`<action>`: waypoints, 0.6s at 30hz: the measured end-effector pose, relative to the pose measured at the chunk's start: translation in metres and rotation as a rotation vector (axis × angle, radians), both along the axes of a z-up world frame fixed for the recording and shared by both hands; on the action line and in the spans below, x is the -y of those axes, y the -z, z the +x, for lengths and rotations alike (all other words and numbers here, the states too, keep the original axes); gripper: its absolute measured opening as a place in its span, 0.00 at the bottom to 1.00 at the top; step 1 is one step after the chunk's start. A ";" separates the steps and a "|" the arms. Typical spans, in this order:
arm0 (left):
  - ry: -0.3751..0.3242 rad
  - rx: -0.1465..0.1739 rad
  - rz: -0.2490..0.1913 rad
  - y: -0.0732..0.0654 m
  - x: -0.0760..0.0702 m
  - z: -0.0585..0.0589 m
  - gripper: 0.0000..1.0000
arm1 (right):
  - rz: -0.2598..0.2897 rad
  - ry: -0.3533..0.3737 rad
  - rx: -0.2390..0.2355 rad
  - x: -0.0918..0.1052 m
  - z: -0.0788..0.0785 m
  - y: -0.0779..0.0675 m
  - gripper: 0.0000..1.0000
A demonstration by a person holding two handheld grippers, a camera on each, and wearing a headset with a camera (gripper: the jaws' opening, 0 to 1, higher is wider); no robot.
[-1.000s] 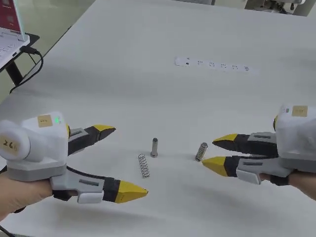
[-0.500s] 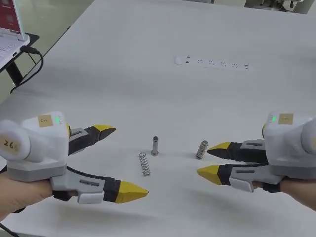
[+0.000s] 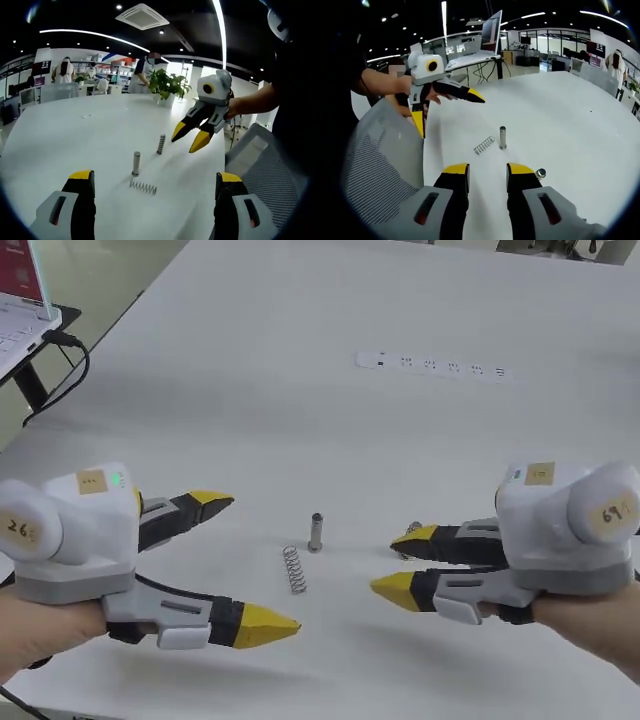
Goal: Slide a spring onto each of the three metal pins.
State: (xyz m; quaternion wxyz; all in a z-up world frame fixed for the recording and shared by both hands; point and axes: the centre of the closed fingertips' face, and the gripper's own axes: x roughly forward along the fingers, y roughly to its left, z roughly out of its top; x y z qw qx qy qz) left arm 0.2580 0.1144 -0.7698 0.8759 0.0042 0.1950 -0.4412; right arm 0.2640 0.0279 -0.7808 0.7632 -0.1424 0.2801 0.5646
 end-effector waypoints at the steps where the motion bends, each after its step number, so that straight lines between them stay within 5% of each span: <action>1: 0.001 -0.001 -0.001 0.000 0.000 0.000 0.98 | 0.009 0.002 -0.014 -0.003 -0.001 -0.001 0.28; 18: -0.011 -0.003 -0.004 -0.001 -0.004 -0.002 0.98 | -0.047 -0.047 -0.020 -0.048 -0.008 0.012 0.26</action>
